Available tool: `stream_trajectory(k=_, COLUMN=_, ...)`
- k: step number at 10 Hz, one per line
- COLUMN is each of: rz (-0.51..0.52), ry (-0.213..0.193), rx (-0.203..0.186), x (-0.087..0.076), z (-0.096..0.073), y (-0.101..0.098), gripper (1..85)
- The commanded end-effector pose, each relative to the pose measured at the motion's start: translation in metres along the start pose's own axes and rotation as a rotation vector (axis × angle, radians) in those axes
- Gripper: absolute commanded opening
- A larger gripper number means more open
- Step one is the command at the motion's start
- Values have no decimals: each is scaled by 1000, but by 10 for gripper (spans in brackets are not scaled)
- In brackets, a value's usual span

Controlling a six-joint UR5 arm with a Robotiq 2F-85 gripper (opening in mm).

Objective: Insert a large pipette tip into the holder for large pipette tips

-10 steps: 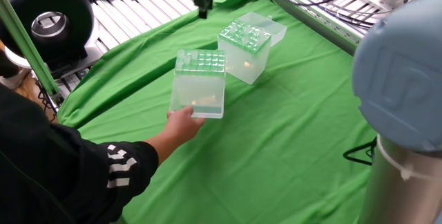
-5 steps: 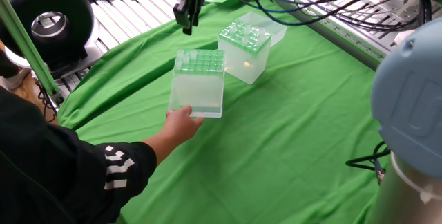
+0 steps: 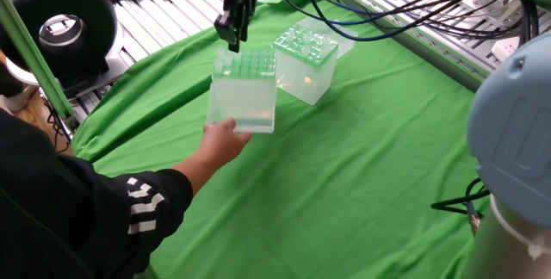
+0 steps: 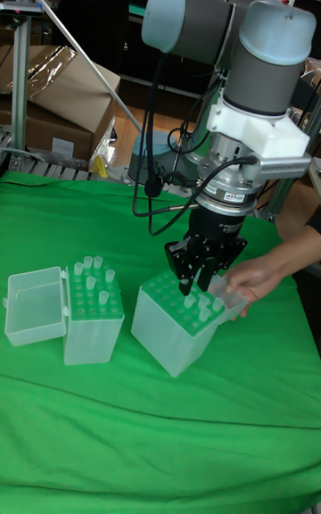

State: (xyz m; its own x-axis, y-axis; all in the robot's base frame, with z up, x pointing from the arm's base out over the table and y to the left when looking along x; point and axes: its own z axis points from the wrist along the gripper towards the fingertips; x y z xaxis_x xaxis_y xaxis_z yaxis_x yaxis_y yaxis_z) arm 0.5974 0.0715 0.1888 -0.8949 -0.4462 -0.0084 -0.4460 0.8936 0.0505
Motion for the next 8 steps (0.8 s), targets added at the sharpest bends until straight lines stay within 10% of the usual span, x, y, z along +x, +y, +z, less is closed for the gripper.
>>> stream_trajectory(k=1, rz=-3, ry=62, rx=-33, x=17, z=-1, y=9, gripper=357)
stream_trajectory(k=8, rz=17, ry=36, rx=-14, x=0, z=17, y=-1, gripper=287)
